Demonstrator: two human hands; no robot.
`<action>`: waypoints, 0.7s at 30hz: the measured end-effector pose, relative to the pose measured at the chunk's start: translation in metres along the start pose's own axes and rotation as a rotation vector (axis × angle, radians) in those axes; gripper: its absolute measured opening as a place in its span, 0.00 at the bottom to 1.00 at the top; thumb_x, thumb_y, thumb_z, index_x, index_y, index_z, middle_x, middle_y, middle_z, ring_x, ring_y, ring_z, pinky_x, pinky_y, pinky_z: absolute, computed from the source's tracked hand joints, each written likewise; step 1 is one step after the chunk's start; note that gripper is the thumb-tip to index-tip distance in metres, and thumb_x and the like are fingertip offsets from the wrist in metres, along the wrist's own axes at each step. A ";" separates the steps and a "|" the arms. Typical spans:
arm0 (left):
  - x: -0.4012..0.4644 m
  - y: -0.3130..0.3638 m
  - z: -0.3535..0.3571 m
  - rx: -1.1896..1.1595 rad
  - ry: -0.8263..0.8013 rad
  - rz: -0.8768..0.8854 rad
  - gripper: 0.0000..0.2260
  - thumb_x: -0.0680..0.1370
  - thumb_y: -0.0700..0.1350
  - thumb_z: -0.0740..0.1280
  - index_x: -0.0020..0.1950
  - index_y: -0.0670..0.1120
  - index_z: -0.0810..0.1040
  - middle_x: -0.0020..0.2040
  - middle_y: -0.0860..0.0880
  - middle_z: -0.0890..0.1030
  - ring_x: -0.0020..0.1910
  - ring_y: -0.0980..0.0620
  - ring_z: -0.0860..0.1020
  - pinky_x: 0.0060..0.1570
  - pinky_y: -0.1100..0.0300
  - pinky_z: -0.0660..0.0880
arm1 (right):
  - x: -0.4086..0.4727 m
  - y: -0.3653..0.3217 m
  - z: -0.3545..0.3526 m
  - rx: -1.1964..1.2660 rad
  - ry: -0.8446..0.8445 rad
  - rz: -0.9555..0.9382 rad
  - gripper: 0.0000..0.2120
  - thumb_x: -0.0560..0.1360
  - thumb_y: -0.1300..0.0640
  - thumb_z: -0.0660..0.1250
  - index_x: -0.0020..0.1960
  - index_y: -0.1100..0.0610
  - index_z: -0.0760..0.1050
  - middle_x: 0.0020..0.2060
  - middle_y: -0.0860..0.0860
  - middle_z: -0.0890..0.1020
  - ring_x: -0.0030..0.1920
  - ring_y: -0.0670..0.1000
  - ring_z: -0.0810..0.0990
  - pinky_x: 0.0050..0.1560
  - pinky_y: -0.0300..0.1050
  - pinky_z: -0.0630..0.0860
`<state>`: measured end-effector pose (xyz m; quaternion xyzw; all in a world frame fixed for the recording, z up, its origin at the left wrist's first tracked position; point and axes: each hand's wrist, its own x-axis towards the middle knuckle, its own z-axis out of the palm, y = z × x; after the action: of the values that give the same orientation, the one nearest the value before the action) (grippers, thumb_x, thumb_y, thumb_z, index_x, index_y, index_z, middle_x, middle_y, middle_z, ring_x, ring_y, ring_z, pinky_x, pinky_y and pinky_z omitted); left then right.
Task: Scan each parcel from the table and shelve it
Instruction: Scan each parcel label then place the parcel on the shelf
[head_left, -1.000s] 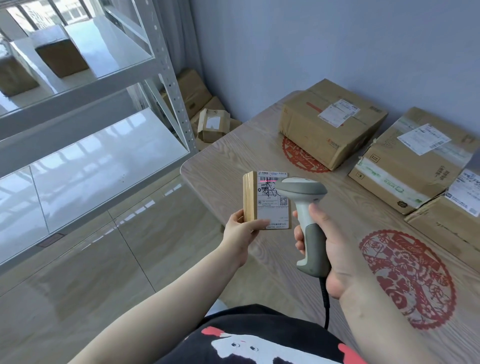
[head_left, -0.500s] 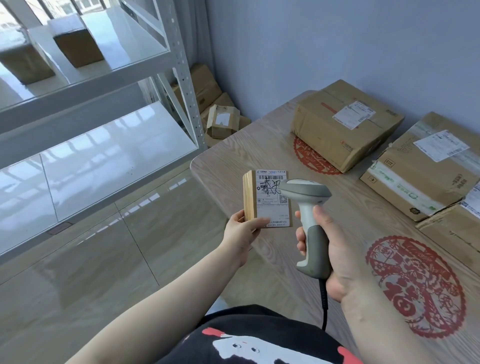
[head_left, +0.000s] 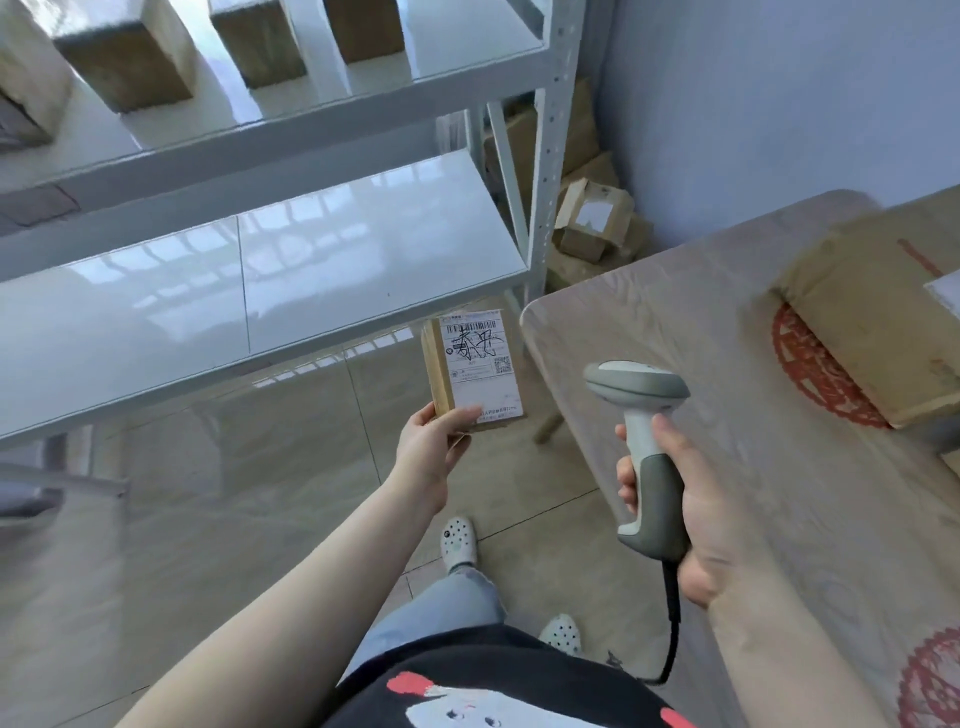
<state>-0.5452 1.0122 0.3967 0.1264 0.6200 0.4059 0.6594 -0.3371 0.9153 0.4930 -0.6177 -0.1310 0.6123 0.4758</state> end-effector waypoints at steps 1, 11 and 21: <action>0.007 0.009 -0.007 0.007 0.009 0.010 0.26 0.72 0.34 0.75 0.68 0.41 0.73 0.57 0.43 0.84 0.54 0.49 0.83 0.60 0.56 0.78 | 0.009 -0.003 0.010 -0.009 -0.009 0.009 0.24 0.66 0.38 0.67 0.51 0.55 0.82 0.32 0.51 0.78 0.31 0.47 0.75 0.40 0.45 0.70; 0.063 0.131 -0.033 0.167 -0.064 0.191 0.45 0.52 0.56 0.79 0.68 0.46 0.72 0.58 0.48 0.84 0.54 0.51 0.83 0.59 0.54 0.78 | 0.075 -0.053 0.123 -0.081 -0.067 -0.012 0.24 0.65 0.37 0.66 0.47 0.56 0.81 0.30 0.50 0.78 0.29 0.46 0.74 0.38 0.44 0.69; 0.095 0.240 0.039 0.266 -0.132 0.351 0.41 0.57 0.60 0.77 0.68 0.47 0.73 0.58 0.49 0.83 0.57 0.52 0.81 0.57 0.56 0.76 | 0.128 -0.133 0.181 0.110 -0.165 -0.102 0.20 0.71 0.43 0.63 0.52 0.57 0.78 0.29 0.50 0.73 0.27 0.46 0.71 0.28 0.34 0.72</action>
<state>-0.6095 1.2448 0.4973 0.3445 0.5920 0.4200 0.5953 -0.4126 1.1562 0.5481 -0.5306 -0.1669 0.6424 0.5272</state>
